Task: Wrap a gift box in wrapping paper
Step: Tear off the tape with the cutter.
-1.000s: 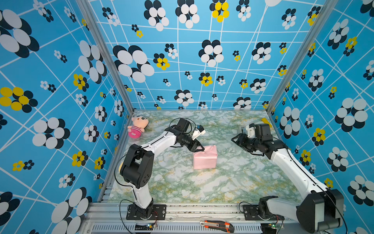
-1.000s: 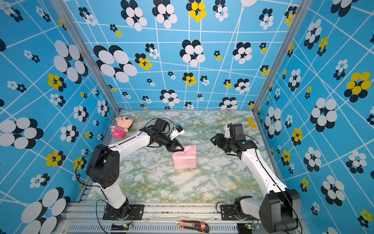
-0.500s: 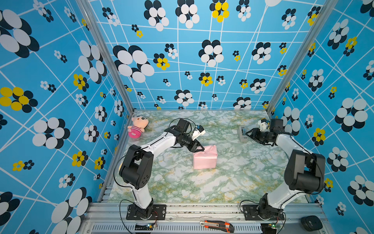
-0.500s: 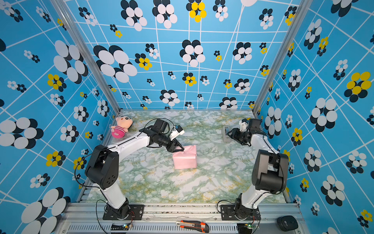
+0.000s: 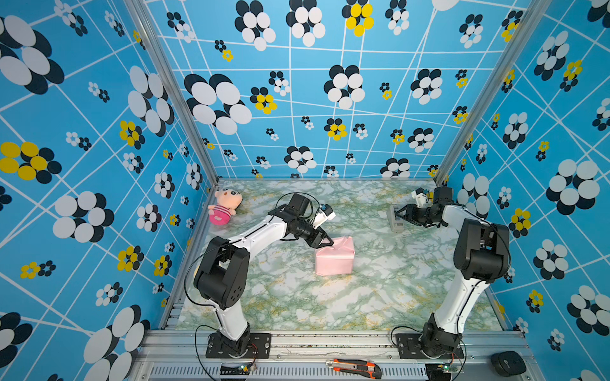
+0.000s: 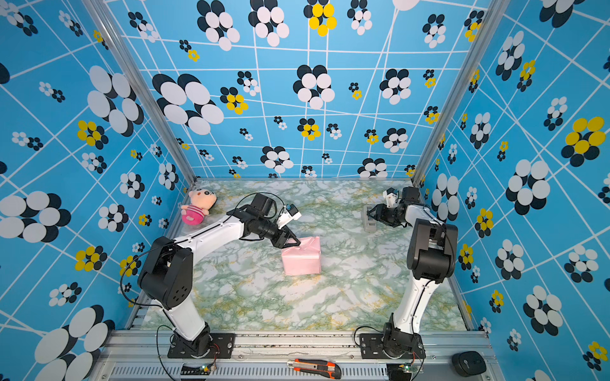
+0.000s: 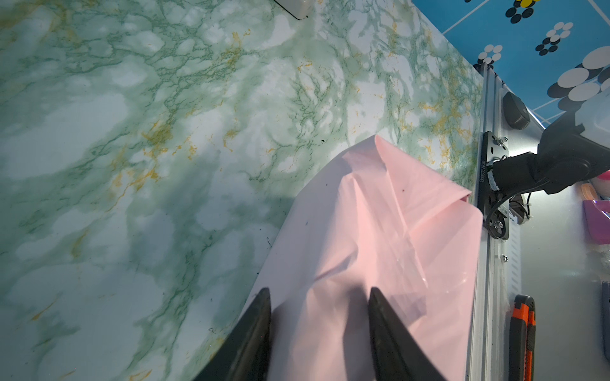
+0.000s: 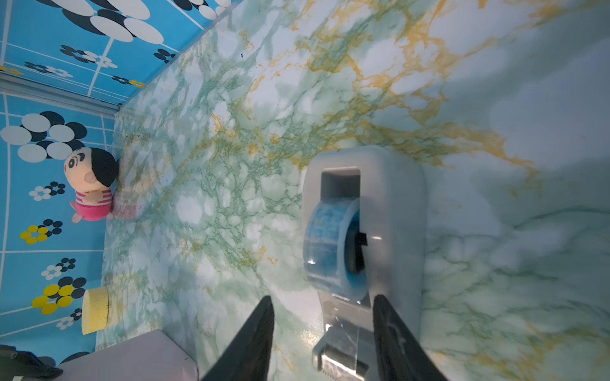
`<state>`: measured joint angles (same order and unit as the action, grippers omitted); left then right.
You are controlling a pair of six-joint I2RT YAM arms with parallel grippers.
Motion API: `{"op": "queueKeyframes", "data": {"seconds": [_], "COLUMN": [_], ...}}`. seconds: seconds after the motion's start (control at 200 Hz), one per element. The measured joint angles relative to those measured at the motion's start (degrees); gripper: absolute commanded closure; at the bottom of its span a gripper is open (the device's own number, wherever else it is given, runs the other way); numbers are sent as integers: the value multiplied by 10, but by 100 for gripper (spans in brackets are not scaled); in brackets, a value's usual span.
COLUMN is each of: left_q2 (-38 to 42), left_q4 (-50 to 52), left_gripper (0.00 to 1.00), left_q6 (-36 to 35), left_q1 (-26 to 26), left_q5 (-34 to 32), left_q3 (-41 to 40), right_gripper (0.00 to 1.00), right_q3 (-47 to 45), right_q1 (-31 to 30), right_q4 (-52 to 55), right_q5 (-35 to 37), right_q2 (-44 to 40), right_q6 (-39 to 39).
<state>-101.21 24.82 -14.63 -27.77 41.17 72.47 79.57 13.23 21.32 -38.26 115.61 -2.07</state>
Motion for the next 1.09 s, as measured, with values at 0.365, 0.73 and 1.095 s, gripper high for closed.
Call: {"op": "queueKeyframes", "data": {"seconds": [0.365, 0.73, 1.095], "left_q2": [2, 2, 2], "left_q4": [0, -1, -1], "left_gripper": [52, 52, 52], "left_q6": [0, 0, 0], "left_q1": [0, -1, -1], "left_q5": [-6, -7, -7], "left_q3": [0, 0, 0], "right_gripper": [52, 72, 58], "right_q3": [15, 33, 50], "right_q1": [7, 16, 30], "right_q4": [21, 49, 65], "right_q5": [-35, -47, -75], "right_q2": [21, 37, 50], "right_q6": [22, 48, 61]}}
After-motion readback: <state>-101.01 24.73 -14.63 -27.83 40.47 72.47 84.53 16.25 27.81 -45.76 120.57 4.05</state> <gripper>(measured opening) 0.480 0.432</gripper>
